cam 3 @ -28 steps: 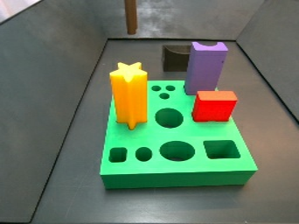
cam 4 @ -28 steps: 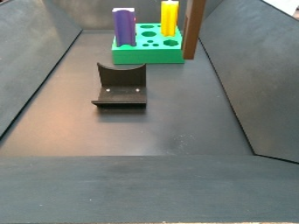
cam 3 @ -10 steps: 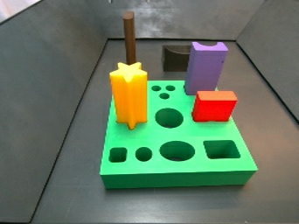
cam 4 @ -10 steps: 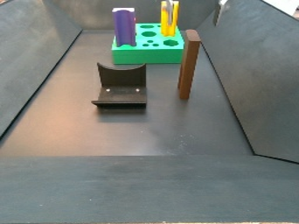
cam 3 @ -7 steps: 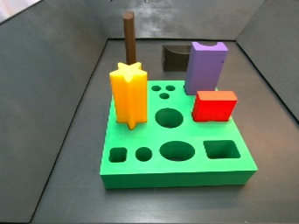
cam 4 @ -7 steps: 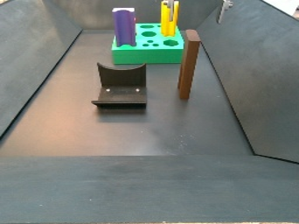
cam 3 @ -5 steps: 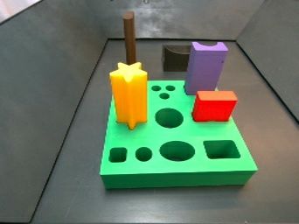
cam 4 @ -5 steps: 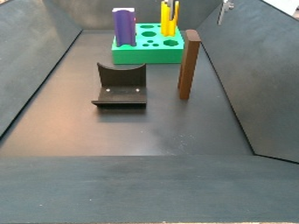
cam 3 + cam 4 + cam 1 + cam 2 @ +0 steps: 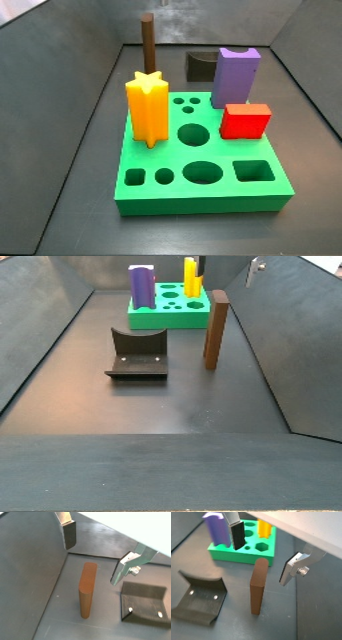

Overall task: Pick up the square-circle object. Move up. Rotate the square-circle object. Move to above the board. Insert the square-circle object.
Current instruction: Rotate the square-circle object.

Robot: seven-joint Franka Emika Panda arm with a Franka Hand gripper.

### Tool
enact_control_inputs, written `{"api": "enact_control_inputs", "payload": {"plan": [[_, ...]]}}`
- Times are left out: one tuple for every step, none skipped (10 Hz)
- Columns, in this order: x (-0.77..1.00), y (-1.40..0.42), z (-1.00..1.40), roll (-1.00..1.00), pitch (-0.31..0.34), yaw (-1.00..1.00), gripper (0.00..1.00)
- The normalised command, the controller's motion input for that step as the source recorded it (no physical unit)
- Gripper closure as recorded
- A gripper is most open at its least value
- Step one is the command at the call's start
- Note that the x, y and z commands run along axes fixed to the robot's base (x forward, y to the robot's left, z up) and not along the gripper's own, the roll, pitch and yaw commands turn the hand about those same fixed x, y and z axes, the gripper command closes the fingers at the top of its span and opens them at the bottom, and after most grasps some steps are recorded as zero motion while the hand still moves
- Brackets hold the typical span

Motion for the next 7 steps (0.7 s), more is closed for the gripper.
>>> {"api": "enact_control_inputs", "payload": {"plan": [[0.03,0.03,-0.02,0.01,0.013,-1.00,0.00],[0.03,0.03,-0.02,0.01,0.014,-1.00,0.00],[0.03,0.02,-0.02,0.01,0.016,-1.00,0.00],[0.03,0.02,-0.02,0.01,0.016,-1.00,0.00],[0.03,0.02,-0.02,0.01,0.019,-1.00,0.00],[0.03,0.02,-0.02,0.01,0.020,-1.00,0.00],[0.03,0.02,-0.02,0.01,0.024,-1.00,0.00]]}}
